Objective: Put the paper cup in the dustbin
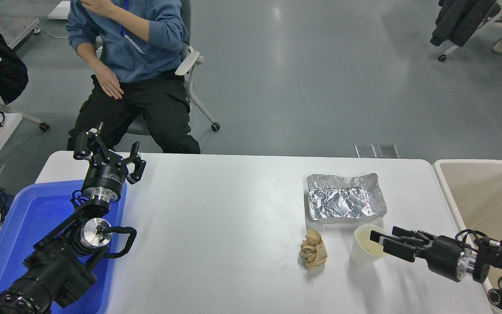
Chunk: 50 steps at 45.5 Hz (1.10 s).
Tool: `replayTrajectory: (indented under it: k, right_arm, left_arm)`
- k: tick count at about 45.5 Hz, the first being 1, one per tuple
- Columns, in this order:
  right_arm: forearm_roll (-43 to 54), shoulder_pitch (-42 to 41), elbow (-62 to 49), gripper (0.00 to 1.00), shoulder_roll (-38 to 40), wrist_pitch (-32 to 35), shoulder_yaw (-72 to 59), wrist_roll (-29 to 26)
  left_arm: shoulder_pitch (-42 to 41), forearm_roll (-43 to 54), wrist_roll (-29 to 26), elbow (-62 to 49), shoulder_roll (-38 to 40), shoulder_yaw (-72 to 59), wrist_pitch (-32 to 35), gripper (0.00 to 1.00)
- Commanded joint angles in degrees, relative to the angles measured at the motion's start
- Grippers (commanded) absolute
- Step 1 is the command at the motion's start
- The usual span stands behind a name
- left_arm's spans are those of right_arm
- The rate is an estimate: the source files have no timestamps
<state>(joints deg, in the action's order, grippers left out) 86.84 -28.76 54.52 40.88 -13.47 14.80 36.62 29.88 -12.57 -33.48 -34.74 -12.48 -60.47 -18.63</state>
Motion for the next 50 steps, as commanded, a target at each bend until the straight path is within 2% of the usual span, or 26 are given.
replayTrajectory:
  k: [1, 8, 13, 19, 28, 32, 35, 36, 39, 43, 50]
  right_arm:
    - [0.17, -1.21, -4.07, 0.98, -1.94, -2.53, -2.76, 0.82]
    - [0.17, -2.27, -7.59, 0.97, -3.26, -3.49, -5.48, 1.17]
    - [0.08, -3.23, -9.61, 0.92, -4.32, -4.46, -7.33, 1.70]
    - [0.08, -4.46, -11.89, 0.73, -5.37, -5.87, -10.32, 1.96]
    - [-0.01, -4.91, -12.51, 0.55, -5.38, -6.48, -12.08, 1.96]
    - [-0.01, -4.99, -12.51, 0.39, -5.38, -6.40, -12.08, 1.96]
    - [-0.01, -5.08, -12.51, 0.34, -5.38, -6.40, -12.08, 1.96]
    - [-0.01, -4.99, -12.51, 0.31, -5.38, -6.40, -12.08, 1.96]
    - [-0.10, -4.91, -12.34, 0.12, -5.38, -6.40, -12.08, 1.96]
    - [-0.10, -4.99, -12.34, 0.01, -5.38, -6.40, -12.17, 1.96]
    - [-0.18, -5.34, -11.72, 0.00, -5.29, -5.96, -12.26, 2.05]
  left_arm:
    - [0.00, 0.00, 0.00, -0.06, 0.00, 0.00, 0.00, 1.00]
    - [0.00, 0.00, 0.00, 0.03, 0.00, 0.00, 0.00, 1.00]
    - [0.00, 0.00, 0.00, 0.03, 0.00, 0.00, 0.00, 1.00]
    - [0.00, 0.00, 0.00, -0.06, 0.00, 0.00, 0.00, 1.00]
    - [0.09, 0.00, 0.00, -0.06, 0.00, 0.09, 0.00, 1.00]
    - [0.00, 0.00, 0.00, 0.03, 0.00, 0.09, 0.00, 1.00]
    - [0.09, 0.00, 0.00, 0.03, 0.00, 0.09, 0.00, 1.00]
    - [0.09, 0.00, 0.00, 0.03, 0.00, 0.09, 0.00, 1.00]
    - [0.09, 0.00, 0.00, 0.03, 0.00, 0.09, 0.00, 1.00]
    - [0.09, 0.00, 0.00, 0.03, 0.00, 0.09, 0.00, 1.00]
    - [0.00, 0.00, 0.00, 0.03, 0.00, 0.09, 0.00, 1.00]
